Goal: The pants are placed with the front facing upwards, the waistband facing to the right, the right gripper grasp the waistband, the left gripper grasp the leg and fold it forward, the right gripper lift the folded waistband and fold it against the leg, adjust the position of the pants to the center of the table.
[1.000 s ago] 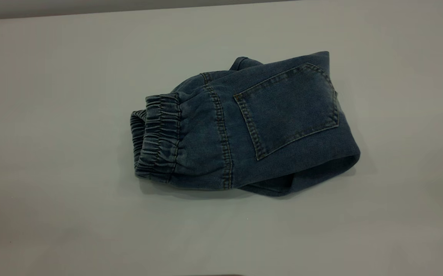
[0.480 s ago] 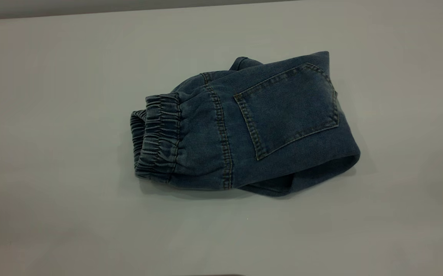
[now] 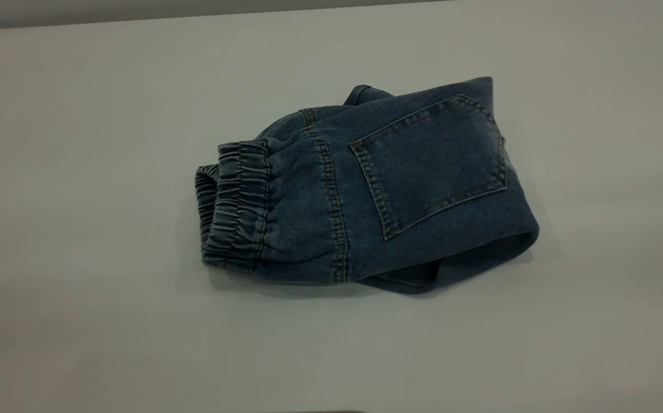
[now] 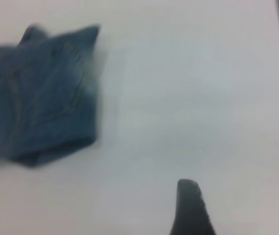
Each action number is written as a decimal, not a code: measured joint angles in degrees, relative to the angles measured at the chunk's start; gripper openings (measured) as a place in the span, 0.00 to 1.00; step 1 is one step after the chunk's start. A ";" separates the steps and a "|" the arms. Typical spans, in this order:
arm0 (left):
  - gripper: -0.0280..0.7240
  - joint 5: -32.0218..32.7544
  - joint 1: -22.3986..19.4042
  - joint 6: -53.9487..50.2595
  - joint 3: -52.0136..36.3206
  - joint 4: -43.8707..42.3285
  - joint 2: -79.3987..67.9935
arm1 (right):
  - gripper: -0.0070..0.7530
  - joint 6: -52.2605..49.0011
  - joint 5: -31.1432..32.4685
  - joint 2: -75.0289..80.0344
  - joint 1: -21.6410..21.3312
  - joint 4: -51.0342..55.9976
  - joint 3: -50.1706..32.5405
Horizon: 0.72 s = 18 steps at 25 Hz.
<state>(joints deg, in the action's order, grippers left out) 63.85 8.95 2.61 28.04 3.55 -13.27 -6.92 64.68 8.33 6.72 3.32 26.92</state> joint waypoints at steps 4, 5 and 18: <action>0.55 0.00 -5.67 0.00 0.00 0.00 0.11 | 0.58 0.00 0.06 -4.93 -3.40 0.00 0.00; 0.55 0.00 -6.22 0.00 0.00 0.00 0.39 | 0.58 0.00 0.06 -6.13 -3.58 0.00 0.00; 0.55 0.82 -7.10 0.00 0.00 0.00 14.25 | 0.58 0.00 0.31 -8.87 -3.83 0.00 0.00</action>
<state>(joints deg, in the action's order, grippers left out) 64.66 1.85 2.61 28.04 3.55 0.99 -6.92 64.98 -0.54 2.89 3.32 26.92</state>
